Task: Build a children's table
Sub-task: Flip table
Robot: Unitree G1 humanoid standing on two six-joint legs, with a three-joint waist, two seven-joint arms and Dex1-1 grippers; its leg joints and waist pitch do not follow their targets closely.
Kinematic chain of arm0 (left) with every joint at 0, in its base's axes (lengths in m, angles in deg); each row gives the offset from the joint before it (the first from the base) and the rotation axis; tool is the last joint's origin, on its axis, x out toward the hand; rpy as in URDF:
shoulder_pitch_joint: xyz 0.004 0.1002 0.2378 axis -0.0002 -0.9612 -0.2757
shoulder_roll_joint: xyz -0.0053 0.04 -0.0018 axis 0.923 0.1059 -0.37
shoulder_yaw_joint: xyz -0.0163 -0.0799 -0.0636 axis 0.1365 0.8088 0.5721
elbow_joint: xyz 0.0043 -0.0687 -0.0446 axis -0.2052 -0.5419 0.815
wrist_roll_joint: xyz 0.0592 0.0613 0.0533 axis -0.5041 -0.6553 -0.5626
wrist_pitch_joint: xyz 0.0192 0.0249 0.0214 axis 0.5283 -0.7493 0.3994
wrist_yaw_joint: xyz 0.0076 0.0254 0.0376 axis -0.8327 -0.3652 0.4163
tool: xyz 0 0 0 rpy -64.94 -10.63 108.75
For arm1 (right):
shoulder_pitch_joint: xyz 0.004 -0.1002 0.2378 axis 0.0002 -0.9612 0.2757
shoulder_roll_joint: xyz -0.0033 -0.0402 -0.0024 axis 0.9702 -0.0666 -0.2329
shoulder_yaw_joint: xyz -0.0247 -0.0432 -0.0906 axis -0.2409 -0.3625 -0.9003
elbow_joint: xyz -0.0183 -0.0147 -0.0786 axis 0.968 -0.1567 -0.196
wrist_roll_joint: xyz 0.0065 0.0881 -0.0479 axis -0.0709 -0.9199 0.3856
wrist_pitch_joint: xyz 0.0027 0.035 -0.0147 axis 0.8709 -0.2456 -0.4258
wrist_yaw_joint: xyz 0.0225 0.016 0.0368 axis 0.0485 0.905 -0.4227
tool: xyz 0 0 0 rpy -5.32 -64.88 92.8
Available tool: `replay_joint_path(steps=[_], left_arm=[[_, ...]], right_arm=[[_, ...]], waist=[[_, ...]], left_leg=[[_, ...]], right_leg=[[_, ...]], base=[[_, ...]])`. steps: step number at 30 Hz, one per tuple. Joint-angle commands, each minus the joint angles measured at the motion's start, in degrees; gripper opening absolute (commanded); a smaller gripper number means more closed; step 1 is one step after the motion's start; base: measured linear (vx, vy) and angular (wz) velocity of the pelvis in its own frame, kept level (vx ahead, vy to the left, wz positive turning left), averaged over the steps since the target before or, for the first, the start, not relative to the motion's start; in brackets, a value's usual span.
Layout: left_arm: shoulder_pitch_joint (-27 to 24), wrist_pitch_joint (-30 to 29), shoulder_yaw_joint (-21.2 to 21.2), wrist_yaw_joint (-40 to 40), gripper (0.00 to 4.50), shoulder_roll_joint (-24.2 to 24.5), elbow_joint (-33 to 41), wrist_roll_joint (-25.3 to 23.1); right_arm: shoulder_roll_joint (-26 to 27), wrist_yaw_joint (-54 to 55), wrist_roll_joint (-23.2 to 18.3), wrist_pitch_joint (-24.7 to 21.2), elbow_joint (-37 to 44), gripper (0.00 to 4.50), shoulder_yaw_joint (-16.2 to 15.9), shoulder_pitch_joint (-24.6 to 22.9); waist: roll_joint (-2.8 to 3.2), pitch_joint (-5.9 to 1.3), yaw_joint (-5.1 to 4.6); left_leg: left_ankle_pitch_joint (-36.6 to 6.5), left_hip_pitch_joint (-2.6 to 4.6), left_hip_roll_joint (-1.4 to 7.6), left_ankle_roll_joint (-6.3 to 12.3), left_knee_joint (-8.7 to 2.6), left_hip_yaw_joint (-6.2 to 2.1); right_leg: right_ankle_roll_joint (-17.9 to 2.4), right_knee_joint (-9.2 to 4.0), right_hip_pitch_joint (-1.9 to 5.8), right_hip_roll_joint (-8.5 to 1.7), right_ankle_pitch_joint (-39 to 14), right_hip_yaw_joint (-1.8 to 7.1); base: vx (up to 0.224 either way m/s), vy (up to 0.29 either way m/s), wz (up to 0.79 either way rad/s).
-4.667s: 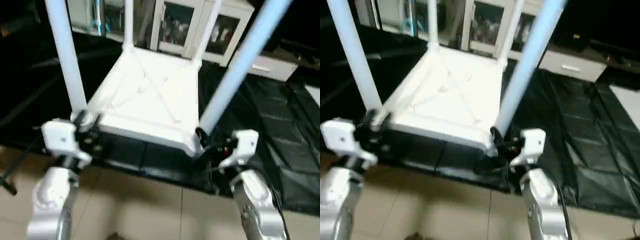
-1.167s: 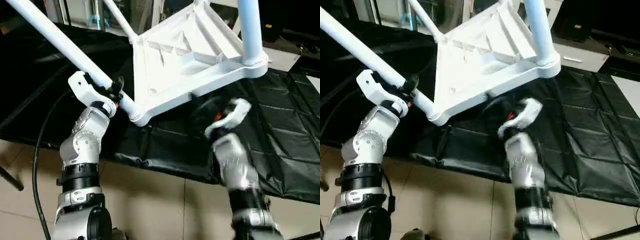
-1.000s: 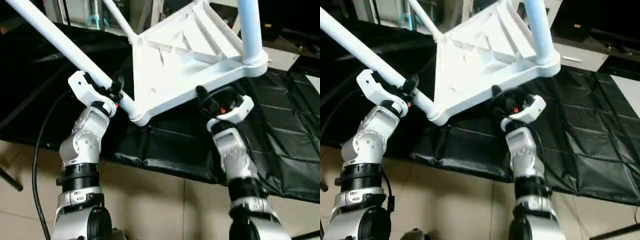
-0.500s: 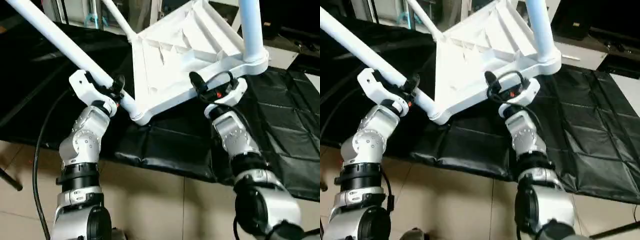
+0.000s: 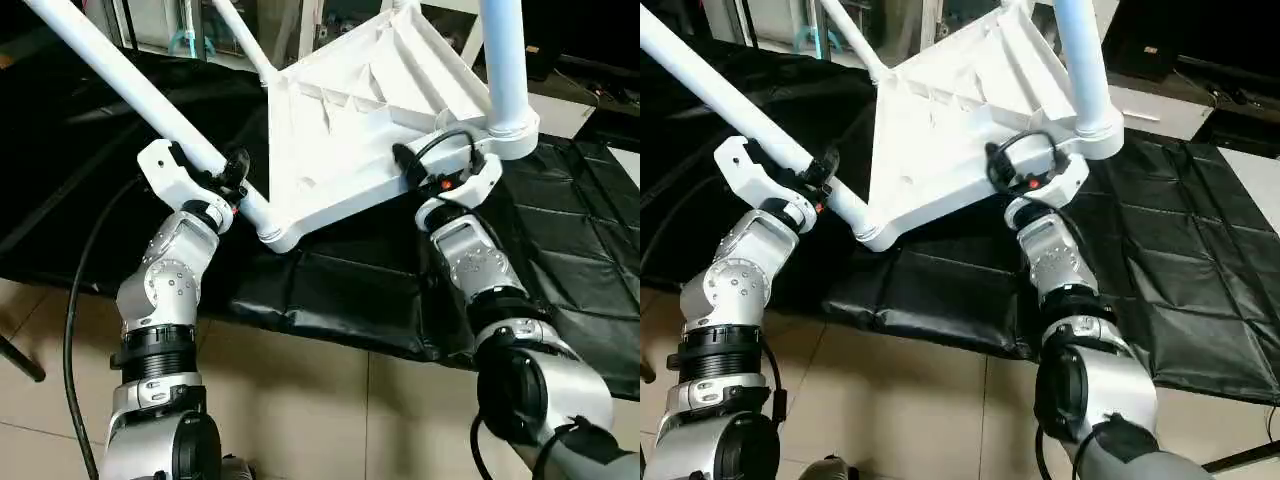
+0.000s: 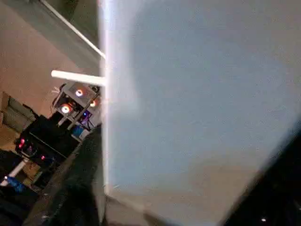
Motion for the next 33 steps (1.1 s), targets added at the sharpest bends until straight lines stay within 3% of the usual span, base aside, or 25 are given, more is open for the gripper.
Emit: replay_joint_path(steps=[1,11,18,19,23,25,33], left_arm=[[1.4,-0.08,-0.27,-1.96,2.09,-1.51,0.94,3.53],[1.3,-0.04,-0.35,-1.68,2.09,-1.61,0.63,3.31],[1.78,0.73,0.76,2.43,2.09,-0.49,-1.64,0.86],[1.86,1.0,1.13,3.01,2.65,-0.24,-2.09,0.63],[2.43,2.72,4.58,4.2,2.79,1.05,-3.37,2.41],[2.92,3.35,5.87,4.54,3.11,1.44,-3.54,3.35],[4.37,5.84,8.88,2.29,3.17,2.01,-2.94,7.86]], right_arm=[[-0.98,-0.25,-0.53,0.5,-0.38,2.8,1.04,1.7],[-0.75,2.23,0.76,1.53,0.88,2.35,1.19,3.09],[-1.31,6.61,6.86,5.84,3.33,2.22,-2.18,3.84],[-1.44,7.23,7.48,6.32,3.76,2.2,-2.55,3.94],[-2.61,10.97,11.23,8.75,5.99,2.2,-4.47,4.88],[-3.06,11.94,11.86,9.62,6.73,2.2,-4.54,5.18],[-4.34,14.49,13.33,10.85,7.61,2.15,-5.21,5.63]], waist=[[0.22,-4.74,-0.06],[0.27,-4.77,-0.12],[0.26,-4.72,-0.36],[0.17,-4.67,-0.36],[0.22,-4.67,-0.37],[0.22,-4.67,-0.29],[0.06,-4.64,0.47]], left_leg=[[-1.79,2.12,1.1,1.48,-3.32,0.39],[-1.41,2.13,1.06,1.4,-3.28,0.41],[-2.66,2.07,0.98,0.3,-3.43,0.36],[-3.14,2.12,1.0,0.28,-3.46,0.38],[-2.86,2.17,0.89,-0.53,-3.46,0.37],[-3.57,2.27,0.93,-0.75,-3.5,0.38],[-3.43,2.42,0.82,-1.09,-3.41,0.46]], right_leg=[[-12.88,-2.21,2.71,-1.57,9.53,0.32],[-12.95,-2.16,2.62,-1.54,9.61,0.29],[-11.76,-2.3,2.6,-1.5,8.04,0.3],[-11.52,-2.34,2.58,-1.53,7.53,0.33],[-10.98,-2.3,2.51,-1.42,8.16,0.33],[-10.73,-2.32,2.41,-1.41,7.51,0.34],[-9.09,-2.21,2.3,-1.19,8.55,0.39]], base=[[0.0,0.0,0.0],[0.0,0.0,0.0],[0.0,0.0,0.0],[0.0,0.0,0.0],[0.0,0.0,0.0],[0.0,0.0,0.0],[0.0,0.0,0.0]])
